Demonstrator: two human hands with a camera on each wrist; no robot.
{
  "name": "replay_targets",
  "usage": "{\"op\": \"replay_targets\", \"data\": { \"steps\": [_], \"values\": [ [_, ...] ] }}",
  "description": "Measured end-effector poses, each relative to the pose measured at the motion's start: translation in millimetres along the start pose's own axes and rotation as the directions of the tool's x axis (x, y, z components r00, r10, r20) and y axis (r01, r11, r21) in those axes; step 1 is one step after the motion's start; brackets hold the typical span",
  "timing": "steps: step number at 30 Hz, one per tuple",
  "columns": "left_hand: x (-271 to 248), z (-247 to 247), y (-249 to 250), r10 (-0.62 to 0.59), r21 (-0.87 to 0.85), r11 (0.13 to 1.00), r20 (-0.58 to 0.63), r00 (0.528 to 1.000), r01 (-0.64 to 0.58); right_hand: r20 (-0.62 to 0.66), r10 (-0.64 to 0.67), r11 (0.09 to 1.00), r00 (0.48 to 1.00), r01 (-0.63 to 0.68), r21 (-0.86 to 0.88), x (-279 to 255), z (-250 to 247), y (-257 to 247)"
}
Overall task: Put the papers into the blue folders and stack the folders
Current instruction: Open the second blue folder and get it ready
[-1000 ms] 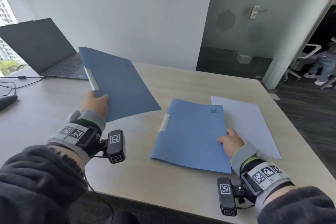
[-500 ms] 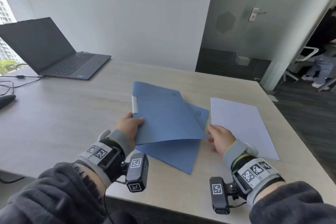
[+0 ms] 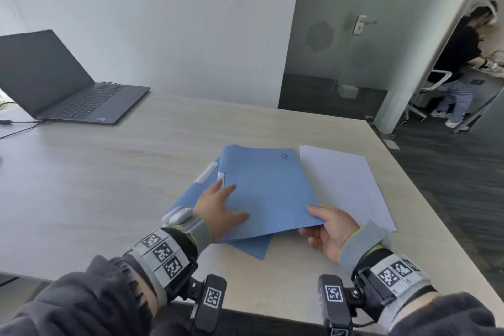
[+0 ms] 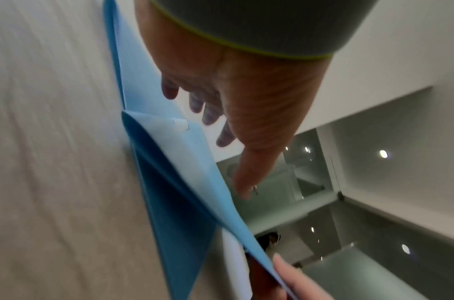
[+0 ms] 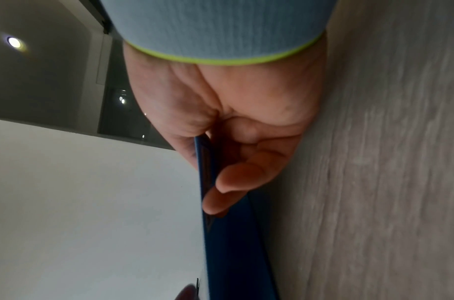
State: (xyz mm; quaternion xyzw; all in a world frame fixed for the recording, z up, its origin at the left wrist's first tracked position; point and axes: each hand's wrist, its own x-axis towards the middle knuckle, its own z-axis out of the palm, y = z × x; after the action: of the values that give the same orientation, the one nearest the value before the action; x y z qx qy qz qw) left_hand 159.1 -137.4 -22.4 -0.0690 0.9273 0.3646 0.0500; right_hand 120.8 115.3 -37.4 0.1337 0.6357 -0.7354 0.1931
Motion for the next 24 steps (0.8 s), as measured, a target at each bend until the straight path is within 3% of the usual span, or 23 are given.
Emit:
{"op": "replay_targets", "data": {
  "steps": [3,5,13,16,19,21,24],
  "values": [
    [-11,12,7,0.062,0.32,0.941,0.14,0.988,-0.105,0.017,0.001,1.0,1.0,-0.001,0.002,-3,4,2],
    [-12,16,7,0.083,0.405,0.904,0.157,0.984,-0.141,0.02,0.005,1.0,1.0,-0.005,0.004,-5,6,2],
    [-10,-2,-8,0.134,0.354,0.916,0.176,0.975,-0.19,0.025,0.074,0.997,0.997,-0.074,0.007,-7,3,1],
    [-12,-10,-15,0.082,0.238,0.965,0.137,0.987,-0.114,-0.019,0.037,0.999,0.999,-0.037,0.031,-6,1,2],
    [-17,-12,-22,0.105,-0.018,0.994,0.019,0.994,-0.105,-0.094,-0.077,0.997,0.993,0.078,0.009,-4,0,4],
    [-19,-12,-27,0.073,-0.211,0.973,-0.123,0.99,-0.098,-0.084,-0.18,0.975,0.98,0.166,-0.145,-4,2,4],
    [-19,-12,-41,-0.078,-0.477,0.877,-0.256,0.964,-0.055,-0.017,-0.229,0.888,0.973,0.202,-0.413,0,4,7]
  ]
}}
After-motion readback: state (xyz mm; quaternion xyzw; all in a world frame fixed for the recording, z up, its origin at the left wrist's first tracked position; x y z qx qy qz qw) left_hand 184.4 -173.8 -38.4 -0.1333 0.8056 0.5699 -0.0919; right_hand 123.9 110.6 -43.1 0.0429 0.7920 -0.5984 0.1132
